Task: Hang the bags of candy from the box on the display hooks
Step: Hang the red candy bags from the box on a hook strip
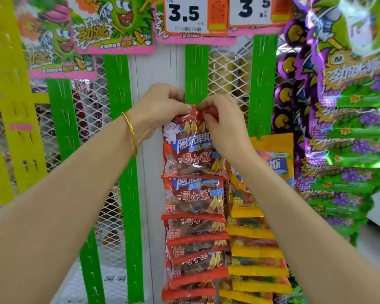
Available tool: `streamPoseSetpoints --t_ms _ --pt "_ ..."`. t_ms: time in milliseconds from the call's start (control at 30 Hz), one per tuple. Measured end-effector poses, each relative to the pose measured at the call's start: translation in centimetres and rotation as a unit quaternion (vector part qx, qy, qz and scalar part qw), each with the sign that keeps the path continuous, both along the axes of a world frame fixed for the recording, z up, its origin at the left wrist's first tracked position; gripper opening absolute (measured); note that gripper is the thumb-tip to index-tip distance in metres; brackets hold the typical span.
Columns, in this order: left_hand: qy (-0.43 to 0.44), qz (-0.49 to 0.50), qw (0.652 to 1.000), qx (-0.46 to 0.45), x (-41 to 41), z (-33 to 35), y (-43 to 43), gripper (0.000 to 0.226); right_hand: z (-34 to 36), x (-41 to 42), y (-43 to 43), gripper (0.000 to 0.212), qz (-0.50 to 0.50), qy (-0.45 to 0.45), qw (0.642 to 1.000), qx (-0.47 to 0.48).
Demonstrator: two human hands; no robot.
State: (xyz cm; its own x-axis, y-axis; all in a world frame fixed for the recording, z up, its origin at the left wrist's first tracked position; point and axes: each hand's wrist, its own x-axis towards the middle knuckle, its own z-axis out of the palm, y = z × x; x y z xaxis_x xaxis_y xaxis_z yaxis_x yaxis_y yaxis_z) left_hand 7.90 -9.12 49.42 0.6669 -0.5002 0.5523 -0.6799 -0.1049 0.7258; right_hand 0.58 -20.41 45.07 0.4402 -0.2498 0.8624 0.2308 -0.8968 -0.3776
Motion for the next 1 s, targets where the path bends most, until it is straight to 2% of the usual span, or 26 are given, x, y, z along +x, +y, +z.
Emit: streamPoseSetpoints --t_ms 200,400,533,633,733,867,1000 --pt "-0.002 -0.012 1.000 0.003 -0.4 -0.6 0.4 0.022 -0.9 -0.3 0.0 0.021 0.005 0.032 0.999 0.018" --pt "-0.114 0.053 0.992 0.022 -0.5 -2.8 0.5 0.023 -2.2 -0.5 0.1 0.022 0.012 0.022 0.999 0.029" --pt "-0.176 0.103 0.979 0.016 -0.5 -4.1 0.7 0.032 -2.8 -0.7 0.4 0.022 -0.040 -0.009 0.999 0.010" --pt "-0.233 0.166 0.958 -0.001 -1.1 -6.2 1.7 0.046 -4.3 -2.0 1.2 0.025 -0.137 -0.073 0.987 -0.039" --pt "-0.282 0.193 0.939 -0.025 -2.8 -9.7 3.3 0.046 -6.8 -3.9 2.7 0.030 -0.163 -0.106 0.980 -0.045" --pt "-0.257 0.178 0.949 -0.050 -5.6 -16.3 5.7 0.044 -12.4 -6.4 5.0 0.029 -0.117 -0.095 0.988 -0.034" --pt "-0.211 0.170 0.963 0.008 -7.2 -24.2 8.8 0.037 -20.4 -8.6 7.5 0.024 0.009 0.024 1.000 0.017"
